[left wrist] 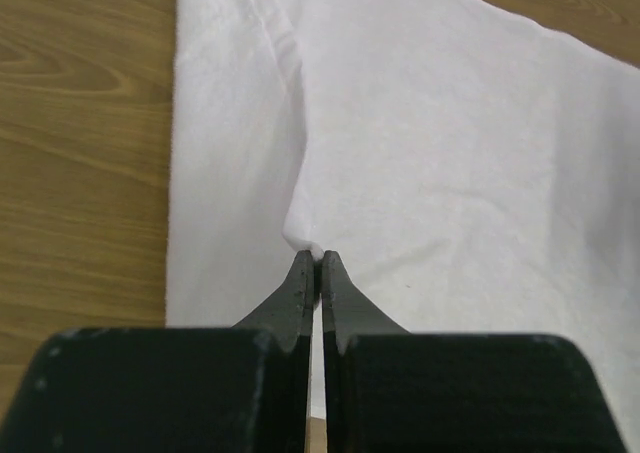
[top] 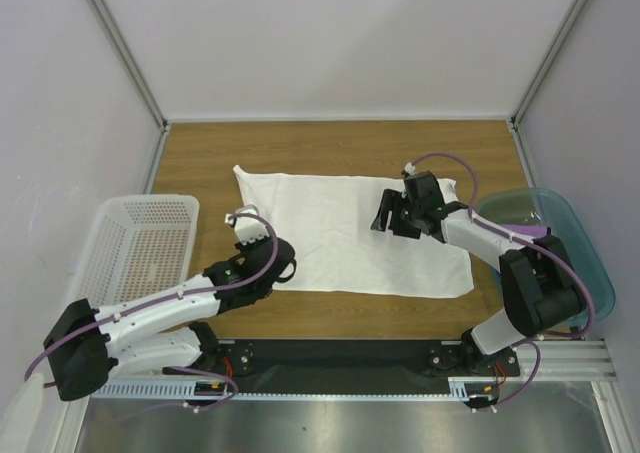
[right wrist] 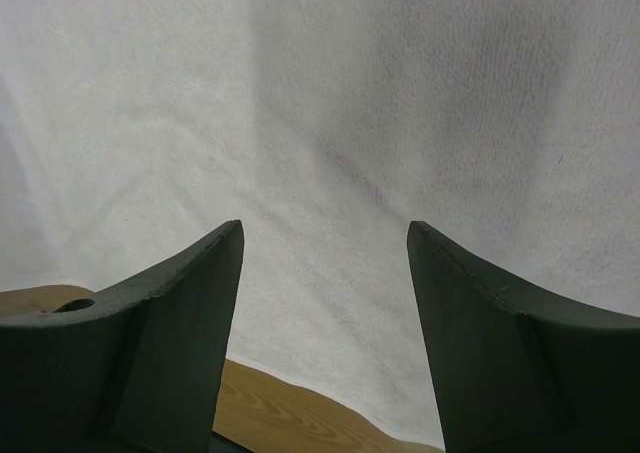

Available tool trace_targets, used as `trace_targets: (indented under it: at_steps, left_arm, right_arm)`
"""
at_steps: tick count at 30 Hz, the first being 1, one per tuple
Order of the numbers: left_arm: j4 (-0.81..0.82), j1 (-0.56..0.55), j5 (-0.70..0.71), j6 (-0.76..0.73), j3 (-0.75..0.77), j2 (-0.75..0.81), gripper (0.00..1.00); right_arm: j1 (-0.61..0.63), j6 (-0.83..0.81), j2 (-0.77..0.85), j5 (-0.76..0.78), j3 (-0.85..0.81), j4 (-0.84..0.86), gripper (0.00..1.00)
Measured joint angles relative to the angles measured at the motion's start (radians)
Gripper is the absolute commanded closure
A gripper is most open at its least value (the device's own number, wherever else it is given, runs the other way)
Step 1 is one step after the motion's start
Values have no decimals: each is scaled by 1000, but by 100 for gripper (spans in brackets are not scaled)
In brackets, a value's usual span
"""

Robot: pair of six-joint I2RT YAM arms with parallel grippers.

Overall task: Fold and stack the towels
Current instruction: Fold the towel

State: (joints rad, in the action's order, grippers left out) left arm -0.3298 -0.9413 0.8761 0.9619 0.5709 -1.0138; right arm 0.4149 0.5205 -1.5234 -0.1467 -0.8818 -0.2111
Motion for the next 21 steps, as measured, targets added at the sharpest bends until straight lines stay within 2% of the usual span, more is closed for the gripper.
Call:
trace_targets:
  at_steps: [9, 21]
  left_arm:
    - [219, -103, -88, -133, 43, -213, 100]
    - [459, -214, -245, -261, 232, -446, 100]
  right_arm:
    - [-19, 38, 51, -60, 44, 5, 28]
    - [-298, 18, 274, -74, 91, -71, 27]
